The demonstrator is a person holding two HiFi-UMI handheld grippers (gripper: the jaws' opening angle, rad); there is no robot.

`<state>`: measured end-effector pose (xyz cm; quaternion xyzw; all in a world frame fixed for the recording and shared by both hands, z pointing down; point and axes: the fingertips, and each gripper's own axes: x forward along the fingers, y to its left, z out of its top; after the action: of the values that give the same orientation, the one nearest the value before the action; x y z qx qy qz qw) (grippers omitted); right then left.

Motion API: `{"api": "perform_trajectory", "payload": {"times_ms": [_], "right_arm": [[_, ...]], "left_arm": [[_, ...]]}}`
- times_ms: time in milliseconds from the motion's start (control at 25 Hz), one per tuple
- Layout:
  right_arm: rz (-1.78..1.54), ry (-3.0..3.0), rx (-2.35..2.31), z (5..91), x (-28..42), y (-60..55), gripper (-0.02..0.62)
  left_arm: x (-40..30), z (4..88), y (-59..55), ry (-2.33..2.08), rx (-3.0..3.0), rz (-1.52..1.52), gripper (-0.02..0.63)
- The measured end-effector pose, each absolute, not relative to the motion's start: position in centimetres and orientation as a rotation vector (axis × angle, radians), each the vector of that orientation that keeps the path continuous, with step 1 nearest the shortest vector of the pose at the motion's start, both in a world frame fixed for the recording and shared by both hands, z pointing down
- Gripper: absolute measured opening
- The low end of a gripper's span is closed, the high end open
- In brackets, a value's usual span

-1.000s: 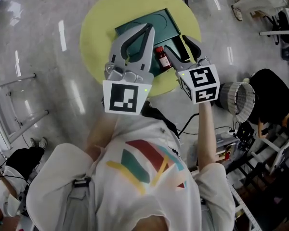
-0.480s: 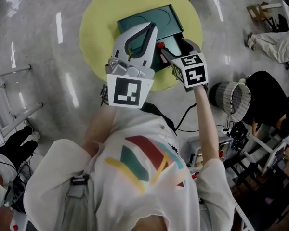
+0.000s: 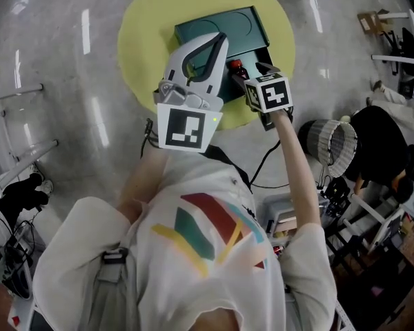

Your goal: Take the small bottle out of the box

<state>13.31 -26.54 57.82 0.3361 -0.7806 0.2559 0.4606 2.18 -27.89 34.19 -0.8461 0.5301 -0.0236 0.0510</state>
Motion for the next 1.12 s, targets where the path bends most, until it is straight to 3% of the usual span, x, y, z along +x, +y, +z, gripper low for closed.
{"api": "perform_trajectory", "payload": {"times_ms": [1120], "right_arm": [[0.722, -1.677, 0.721, 62.4, 14.6, -25.4, 0.253]], "left_arm": [[1.5, 34.9, -28.3, 1.673, -2.599, -0.063, 0.015]]}}
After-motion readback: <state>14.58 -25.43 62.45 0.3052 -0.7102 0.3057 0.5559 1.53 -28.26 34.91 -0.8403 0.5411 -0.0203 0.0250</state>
